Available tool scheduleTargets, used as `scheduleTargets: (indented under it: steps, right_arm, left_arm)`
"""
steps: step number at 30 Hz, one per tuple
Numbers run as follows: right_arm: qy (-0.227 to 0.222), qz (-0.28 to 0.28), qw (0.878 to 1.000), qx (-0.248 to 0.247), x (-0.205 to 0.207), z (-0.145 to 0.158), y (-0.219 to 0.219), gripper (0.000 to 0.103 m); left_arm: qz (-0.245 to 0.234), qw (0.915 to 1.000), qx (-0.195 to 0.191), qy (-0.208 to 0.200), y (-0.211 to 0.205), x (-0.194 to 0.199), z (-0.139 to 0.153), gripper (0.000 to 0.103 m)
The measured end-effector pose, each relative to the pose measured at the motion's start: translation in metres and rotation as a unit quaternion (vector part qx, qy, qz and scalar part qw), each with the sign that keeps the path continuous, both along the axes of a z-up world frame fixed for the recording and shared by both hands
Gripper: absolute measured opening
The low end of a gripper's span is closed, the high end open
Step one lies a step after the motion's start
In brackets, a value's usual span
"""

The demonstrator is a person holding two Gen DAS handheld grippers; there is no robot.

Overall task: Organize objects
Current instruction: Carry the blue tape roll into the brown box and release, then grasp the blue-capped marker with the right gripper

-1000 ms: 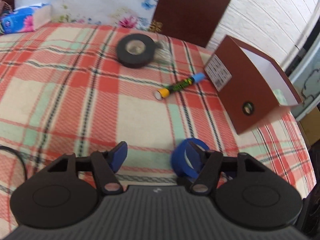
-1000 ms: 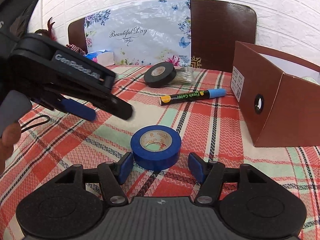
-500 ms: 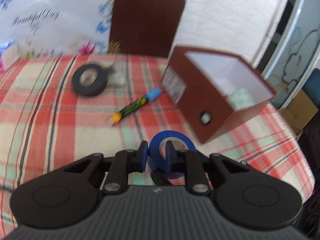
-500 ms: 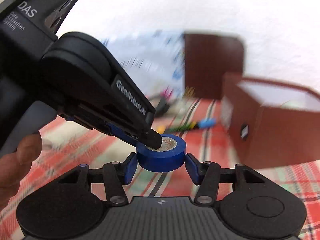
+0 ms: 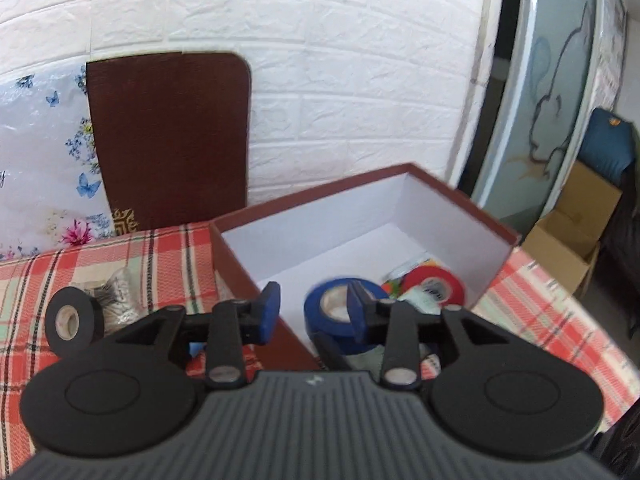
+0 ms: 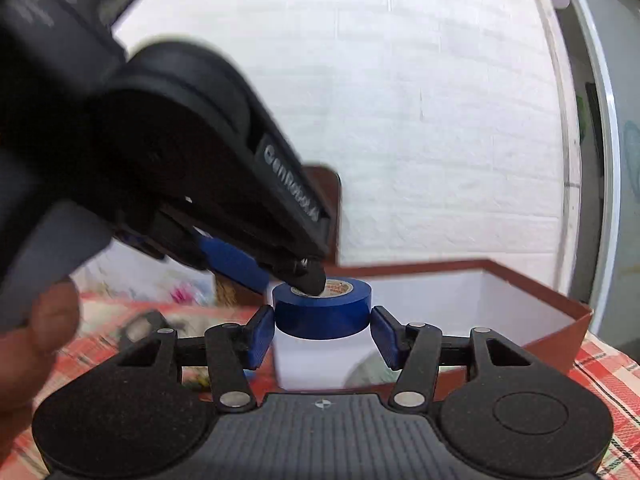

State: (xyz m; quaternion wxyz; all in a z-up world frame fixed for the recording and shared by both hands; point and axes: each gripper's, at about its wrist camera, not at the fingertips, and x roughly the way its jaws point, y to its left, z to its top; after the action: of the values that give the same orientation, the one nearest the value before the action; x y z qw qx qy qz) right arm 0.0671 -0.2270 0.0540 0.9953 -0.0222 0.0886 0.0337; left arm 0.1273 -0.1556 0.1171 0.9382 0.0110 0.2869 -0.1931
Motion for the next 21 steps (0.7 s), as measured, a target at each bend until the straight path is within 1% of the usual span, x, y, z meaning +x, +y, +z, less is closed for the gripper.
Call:
scheduleTargets:
  steps: [1, 2, 3, 4, 6, 8, 10, 11, 13, 15, 18, 19, 21]
  right_arm:
    - [0.012, -0.013, 1.000, -0.005, 0.007, -0.004, -0.002, 0.055]
    - [0.011, -0.018, 1.000, 0.007, 0.007, -0.007, -0.005, 0.060]
    - [0.007, -0.017, 1.000, 0.020, 0.005, -0.008, -0.008, 0.061]
    - [0.004, -0.017, 1.000, 0.020, 0.003, -0.009, -0.009, 0.061]
    - [-0.010, -0.016, 1.000, 0.013, -0.005, -0.012, -0.006, 0.061]
    - [-0.025, -0.013, 1.000, 0.012, -0.016, -0.012, -0.004, 0.061]
    - [-0.036, -0.002, 0.999, 0.005, -0.022, -0.013, 0.004, 0.061]
    - [-0.039, 0.002, 0.999, 0.000, -0.026, -0.014, 0.009, 0.061]
    - [-0.049, 0.015, 0.999, -0.017, -0.034, -0.018, 0.021, 0.061]
    - [-0.052, 0.040, 0.997, -0.032, -0.040, -0.019, 0.035, 0.061]
    - [-0.042, 0.089, 0.994, -0.048, -0.045, -0.021, 0.052, 0.061]
    - [-0.031, 0.108, 0.992, -0.052, -0.043, -0.023, 0.060, 0.061]
    - [0.006, 0.143, 0.988, -0.059, -0.043, -0.025, 0.081, 0.057]
  left_arm:
    - [0.003, 1.0000, 0.004, 0.007, 0.001, 0.001, -0.005, 0.040]
    - [0.005, 0.9999, 0.004, 0.013, 0.004, 0.002, -0.008, 0.043]
    - [0.005, 0.9999, -0.003, 0.011, 0.010, 0.000, -0.011, 0.050]
    - [0.007, 0.9999, -0.009, 0.005, 0.017, -0.003, -0.012, 0.060]
    - [0.006, 0.9997, -0.022, 0.002, 0.029, -0.009, -0.012, 0.065]
    - [0.007, 0.9994, -0.034, -0.003, 0.041, -0.016, -0.011, 0.067]
    - [0.033, 0.9992, -0.016, -0.017, 0.051, -0.022, -0.014, 0.065]
    - [0.041, 0.9989, -0.016, -0.017, 0.059, -0.023, -0.016, 0.065]
    - [0.067, 0.9974, -0.023, -0.004, 0.083, -0.022, -0.024, 0.065]
    - [0.107, 0.9940, -0.014, 0.017, 0.110, -0.018, -0.037, 0.065]
    - [0.171, 0.9842, 0.003, 0.045, 0.155, -0.014, -0.062, 0.065]
    - [0.193, 0.9799, 0.010, 0.049, 0.171, -0.014, -0.071, 0.065]
    - [0.232, 0.9707, 0.032, 0.053, 0.199, -0.015, -0.088, 0.065]
